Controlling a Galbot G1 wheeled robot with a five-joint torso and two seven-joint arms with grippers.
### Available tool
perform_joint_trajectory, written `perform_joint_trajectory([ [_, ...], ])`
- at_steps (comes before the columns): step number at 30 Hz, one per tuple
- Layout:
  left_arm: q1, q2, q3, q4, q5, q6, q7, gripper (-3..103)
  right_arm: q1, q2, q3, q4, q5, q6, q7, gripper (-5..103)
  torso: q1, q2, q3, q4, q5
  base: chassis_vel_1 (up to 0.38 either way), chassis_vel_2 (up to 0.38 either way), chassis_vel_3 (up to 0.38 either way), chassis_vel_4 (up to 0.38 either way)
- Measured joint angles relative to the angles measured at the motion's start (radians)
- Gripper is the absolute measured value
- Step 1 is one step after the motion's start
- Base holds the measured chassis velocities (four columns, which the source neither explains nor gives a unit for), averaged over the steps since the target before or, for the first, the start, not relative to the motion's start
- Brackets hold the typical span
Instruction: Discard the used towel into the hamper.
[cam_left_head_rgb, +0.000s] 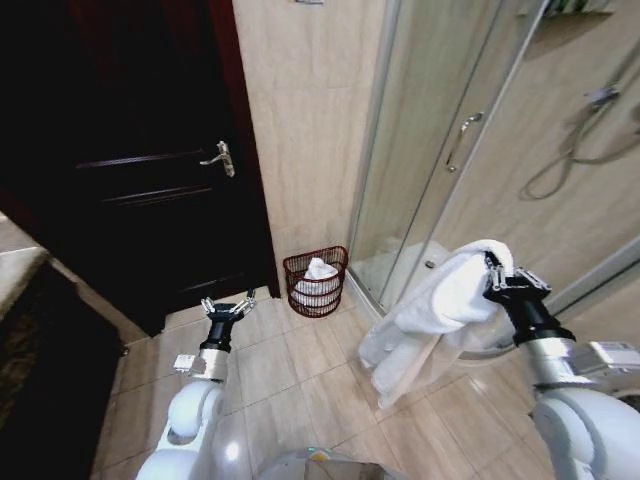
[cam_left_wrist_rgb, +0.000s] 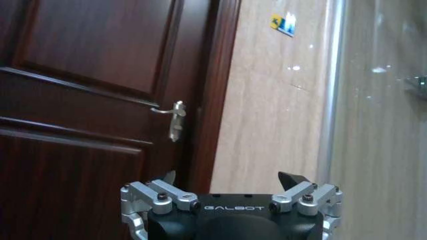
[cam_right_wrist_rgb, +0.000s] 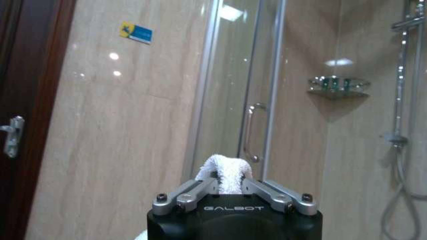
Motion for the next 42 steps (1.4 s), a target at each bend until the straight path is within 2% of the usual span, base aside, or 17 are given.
perform_joint_trajectory([
  [2, 0.0, -0.001, 0.001, 0.0, 0.002, 0.0, -0.005, 100, -0.001, -0.001, 0.002, 0.0, 0.002, 0.0, -0.002, 3, 0.006, 0.012, 0.007, -0.0006, 0.0, 0.02, 0.017, 0.033, 0.02],
  [9, 0.0, -0.001, 0.002, 0.0, 0.002, 0.001, -0.016, 100, -0.001, -0.001, 0.002, 0.0, 0.004, 0.004, -0.004, 3, 0.02, 0.045, 0.025, -0.0004, 0.0, 0.0, 0.0, 0.0, 0.0],
  [15, 0.006, -0.002, 0.014, 0.001, 0.01, -0.015, -0.06, 100, 0.002, -0.001, -0.005, 0.0, 0.002, 0.011, -0.006, 3, 0.031, 0.072, 0.04, 0.0001, 0.0, 0.0, 0.0, 0.0, 0.0],
  [21, 0.003, -0.003, 0.018, 0.004, 0.014, -0.012, -0.079, 100, 0.002, 0.003, -0.006, 0.0, -0.012, 0.018, -0.02, 3, 0.033, 0.075, 0.042, -0.0001, 0.0, 0.0, 0.0, 0.0, 0.0],
  [25, 0.0, -0.007, 0.023, 0.008, 0.021, -0.011, -0.092, 100, 0.004, 0.006, -0.004, 0.0, -0.033, 0.04, -0.057, 3, 0.032, 0.073, 0.041, 0.0, 0.0, 0.0, 0.0, 0.0, 0.0],
  [42, -0.019, -0.012, 0.029, 0.027, 0.04, -0.005, -0.097, 100, 0.018, 0.006, -0.035, -0.007, -0.065, 0.065, -0.078, 3, 0.029, 0.066, 0.037, -0.0001, 0.0001, 0.0, 0.0, 0.0, 0.0],
])
